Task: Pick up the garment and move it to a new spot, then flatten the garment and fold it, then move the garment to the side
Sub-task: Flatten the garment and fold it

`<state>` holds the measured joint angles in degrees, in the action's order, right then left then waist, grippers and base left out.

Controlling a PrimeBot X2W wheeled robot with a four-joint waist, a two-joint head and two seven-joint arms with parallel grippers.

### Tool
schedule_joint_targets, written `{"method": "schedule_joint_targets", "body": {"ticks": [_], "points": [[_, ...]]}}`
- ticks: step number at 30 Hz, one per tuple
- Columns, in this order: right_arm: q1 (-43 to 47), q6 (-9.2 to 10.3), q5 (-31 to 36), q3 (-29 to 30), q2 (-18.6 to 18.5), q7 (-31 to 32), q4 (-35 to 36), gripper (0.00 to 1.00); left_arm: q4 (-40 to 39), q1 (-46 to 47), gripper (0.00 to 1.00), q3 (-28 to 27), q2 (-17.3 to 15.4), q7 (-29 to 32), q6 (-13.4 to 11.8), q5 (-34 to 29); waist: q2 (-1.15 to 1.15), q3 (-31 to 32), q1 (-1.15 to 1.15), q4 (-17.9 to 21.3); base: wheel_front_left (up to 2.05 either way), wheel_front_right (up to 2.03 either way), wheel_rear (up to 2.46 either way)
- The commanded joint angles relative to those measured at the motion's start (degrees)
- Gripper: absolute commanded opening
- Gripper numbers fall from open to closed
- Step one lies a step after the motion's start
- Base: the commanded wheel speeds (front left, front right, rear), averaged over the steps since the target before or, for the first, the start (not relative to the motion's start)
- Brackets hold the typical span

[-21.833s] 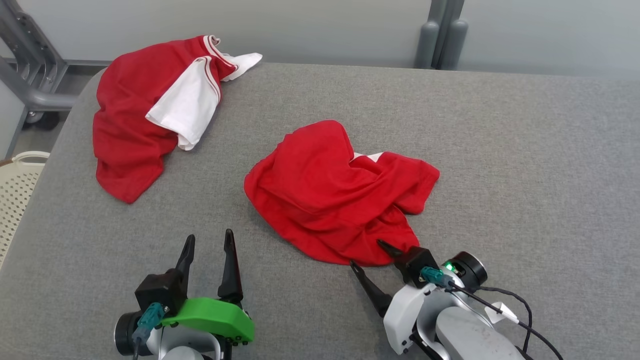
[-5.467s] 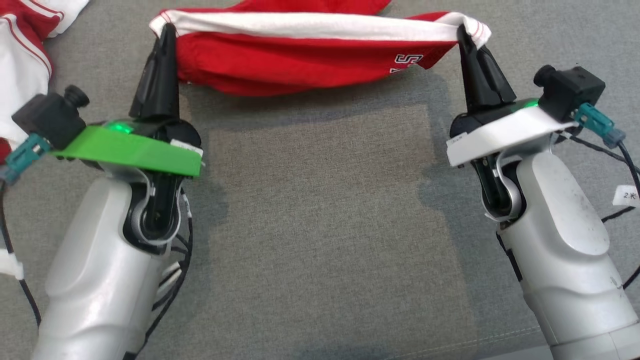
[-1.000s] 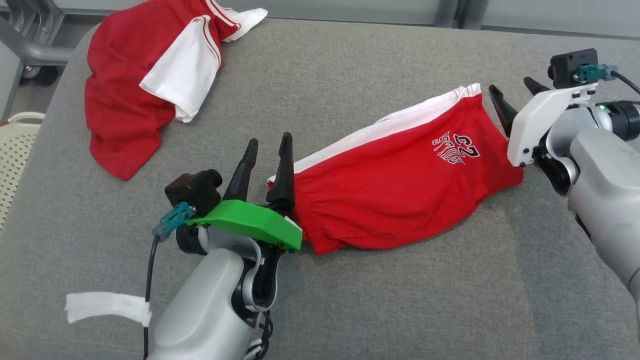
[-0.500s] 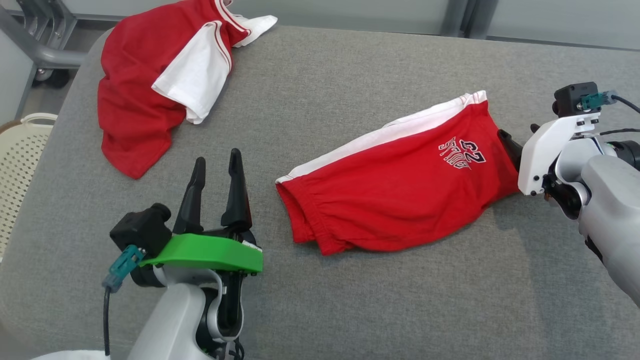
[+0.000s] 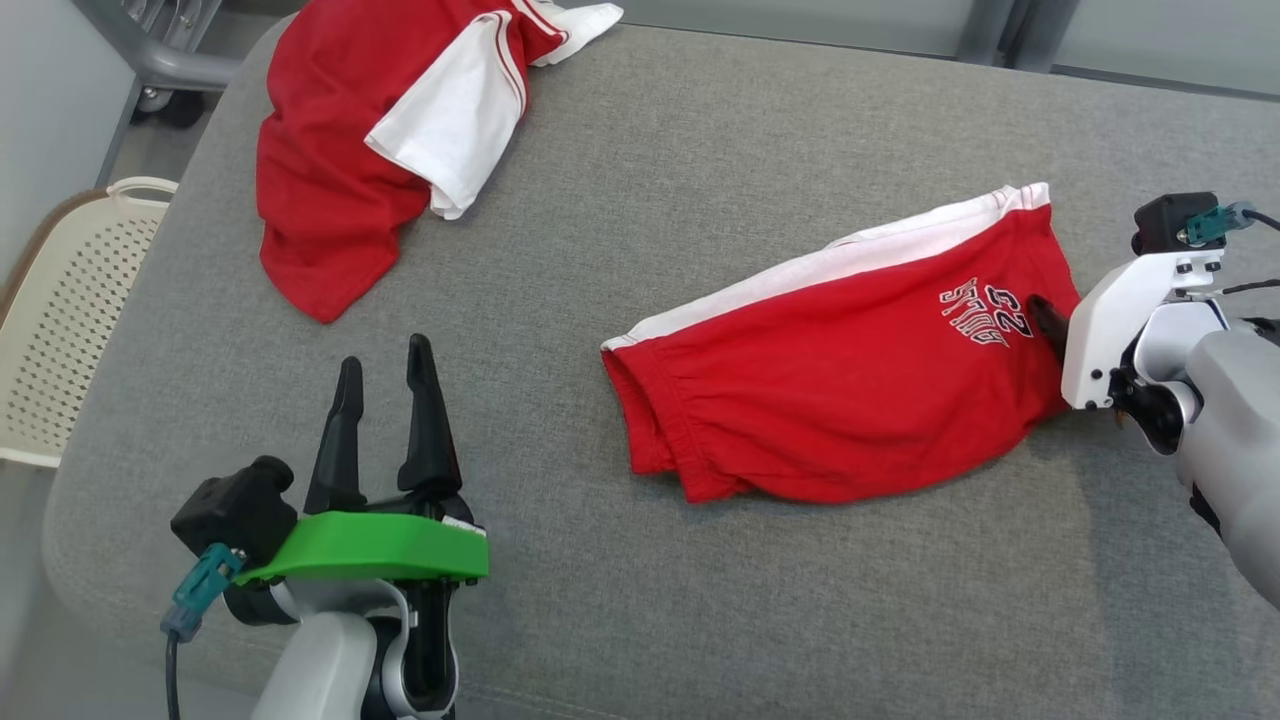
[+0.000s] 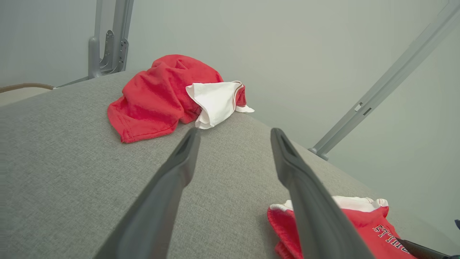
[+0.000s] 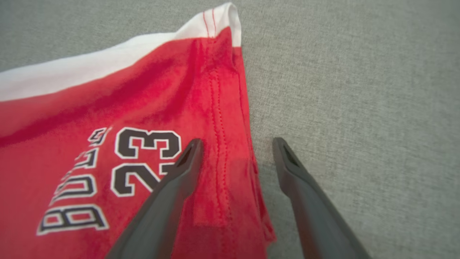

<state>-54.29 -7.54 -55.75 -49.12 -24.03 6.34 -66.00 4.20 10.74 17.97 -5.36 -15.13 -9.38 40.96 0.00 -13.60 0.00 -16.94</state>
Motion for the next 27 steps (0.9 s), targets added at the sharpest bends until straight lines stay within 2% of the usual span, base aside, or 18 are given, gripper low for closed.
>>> {"method": "schedule_joint_targets", "body": {"ticks": [1, 3, 5, 6, 13, 19, 27], "points": [[0.25, 0.1, -0.25, -0.3, 0.06, 0.41, -0.43, 1.0, -0.09, -0.75, 1.0, -0.4, -0.05, 0.0, 0.07, 0.16, 0.0, -0.23, 0.0, -0.46, 0.0, 0.0, 0.0], [0.44, 0.09, -0.63, -0.75, 0.51, 1.48, -0.76, 1.0, -0.13, -0.86, 1.0, -0.68, 0.02, -0.01, 0.14, 0.14, 0.0, -0.27, 0.0, -0.75, 0.0, 0.0, 0.0], [0.59, 0.04, -0.93, -1.1, 0.83, 2.14, -0.86, 0.68, -0.01, -0.92, 1.0, -0.86, 0.09, 0.0, 0.3, 0.12, 0.0, -0.36, 0.0, -0.95, 0.0, 0.0, 0.0], [0.67, 0.04, -1.13, -1.28, 0.99, 2.36, -0.82, 0.48, 0.03, -0.89, 1.0, -0.96, 0.12, 0.0, 0.33, 0.1, 0.0, -0.38, 0.0, -1.01, 0.0, 0.0, 0.0], [0.54, 0.05, -2.01, -2.26, 0.81, 2.02, -0.19, 0.0, 0.17, -1.23, 1.0, -1.87, 0.28, 0.0, 0.52, -0.04, 0.0, -0.09, 0.0, -0.57, 0.0, 0.0, 0.0], [0.86, 0.1, -2.89, -2.55, 0.57, 0.07, 0.37, 0.0, 0.33, -1.84, 1.0, -1.91, 0.05, 0.02, 0.68, -0.25, 0.0, 1.0, 0.0, 1.08, 0.0, 0.0, 0.0], [4.23, 0.1, -7.0, -1.62, -0.17, -3.19, 4.87, 0.0, 0.06, -2.69, 1.0, -1.67, -0.56, 0.29, 0.59, -0.22, 0.0, 3.44, 0.0, 4.67, 0.0, 0.0, 0.0]]}}
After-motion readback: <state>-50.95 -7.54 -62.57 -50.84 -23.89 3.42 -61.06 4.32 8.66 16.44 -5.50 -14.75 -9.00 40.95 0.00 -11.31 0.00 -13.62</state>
